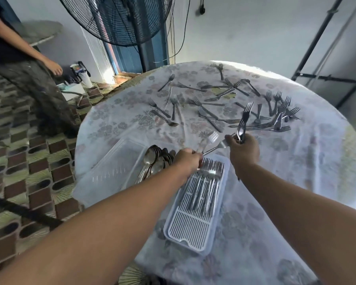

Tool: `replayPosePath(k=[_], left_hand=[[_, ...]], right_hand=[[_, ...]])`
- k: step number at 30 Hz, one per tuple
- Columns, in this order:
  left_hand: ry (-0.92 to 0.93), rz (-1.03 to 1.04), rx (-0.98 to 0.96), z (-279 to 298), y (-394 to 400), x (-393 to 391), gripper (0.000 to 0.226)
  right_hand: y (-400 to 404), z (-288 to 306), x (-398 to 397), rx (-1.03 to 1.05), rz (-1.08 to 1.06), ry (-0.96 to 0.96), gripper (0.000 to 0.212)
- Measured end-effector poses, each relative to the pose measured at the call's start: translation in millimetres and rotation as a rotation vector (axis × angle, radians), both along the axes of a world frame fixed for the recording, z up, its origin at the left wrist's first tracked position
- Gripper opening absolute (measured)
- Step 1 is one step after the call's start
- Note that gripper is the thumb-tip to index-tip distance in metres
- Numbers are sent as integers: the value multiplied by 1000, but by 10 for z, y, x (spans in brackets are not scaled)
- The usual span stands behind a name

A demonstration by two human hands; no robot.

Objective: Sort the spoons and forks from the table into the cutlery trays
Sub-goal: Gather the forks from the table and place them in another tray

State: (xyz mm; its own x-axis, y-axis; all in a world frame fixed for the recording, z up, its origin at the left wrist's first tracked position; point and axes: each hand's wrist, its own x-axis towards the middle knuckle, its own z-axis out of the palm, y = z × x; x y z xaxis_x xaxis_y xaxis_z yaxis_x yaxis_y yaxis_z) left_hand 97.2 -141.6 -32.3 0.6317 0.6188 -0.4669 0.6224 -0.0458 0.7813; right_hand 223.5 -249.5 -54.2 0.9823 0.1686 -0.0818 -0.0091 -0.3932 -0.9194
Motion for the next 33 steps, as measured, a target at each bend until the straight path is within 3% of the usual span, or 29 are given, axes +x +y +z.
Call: replayPosePath(k=[9, 13, 17, 22, 25, 31, 33], left_hand=[[-23, 184, -165, -314, -494, -494, 14], [63, 204, -204, -494, -616, -639, 20], [180, 145, -104, -442, -607, -563, 55], [320, -53, 112, -299, -596, -462, 69], [295, -120, 251, -287, -549, -400, 59], [207, -78, 237, -151, -453, -350, 48], [239, -102, 374, -145, -419, -369, 44]], right_hand=[[-96, -263, -319, -165, 257, 15, 25], [-110, -348, -445, -398, 338, -59, 26], [-70, -395, -460, -527, 359, -157, 33], [-39, -395, -509, -581, 366, -186, 40], [-15, -404, -542, -557, 368, -184, 38], [-21, -306, -659, -540, 310, -161, 24], [-17, -280, -688, -513, 278, -133, 20]])
